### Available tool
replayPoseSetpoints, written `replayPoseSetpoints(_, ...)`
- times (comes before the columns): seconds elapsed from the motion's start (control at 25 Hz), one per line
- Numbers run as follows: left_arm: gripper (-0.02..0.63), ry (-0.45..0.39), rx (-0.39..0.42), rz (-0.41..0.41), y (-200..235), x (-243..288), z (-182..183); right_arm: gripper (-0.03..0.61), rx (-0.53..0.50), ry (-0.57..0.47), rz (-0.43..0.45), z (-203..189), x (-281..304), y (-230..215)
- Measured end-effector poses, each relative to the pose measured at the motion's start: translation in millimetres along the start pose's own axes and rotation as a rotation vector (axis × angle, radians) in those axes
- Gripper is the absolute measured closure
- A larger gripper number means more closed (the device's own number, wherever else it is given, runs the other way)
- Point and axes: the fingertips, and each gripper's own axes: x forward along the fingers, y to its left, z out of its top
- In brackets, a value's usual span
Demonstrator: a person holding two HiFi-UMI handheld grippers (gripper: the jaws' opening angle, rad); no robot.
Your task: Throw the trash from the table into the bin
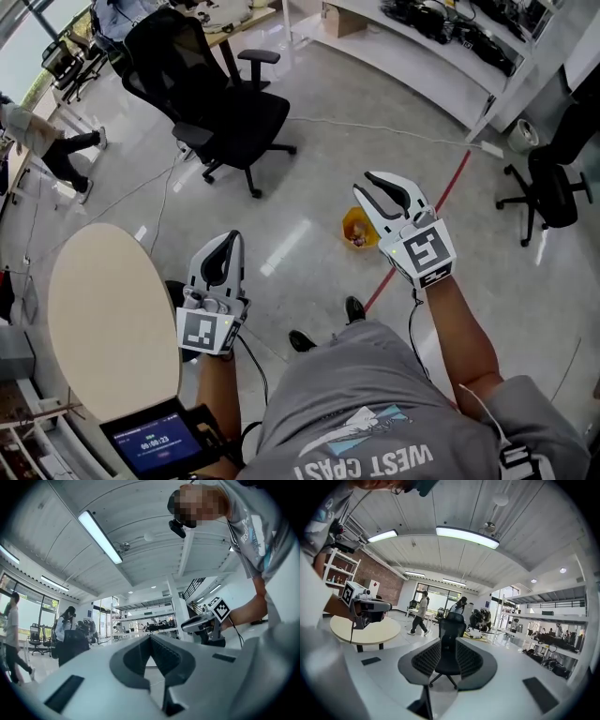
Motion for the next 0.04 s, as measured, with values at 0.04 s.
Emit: replayPoseSetpoints(0.04,0.571,-0.003,0.000,0.000,2.4,-6.8,2.3,0.472,-0.004,-0.002,-0.001,5.2,-1.1,6.3)
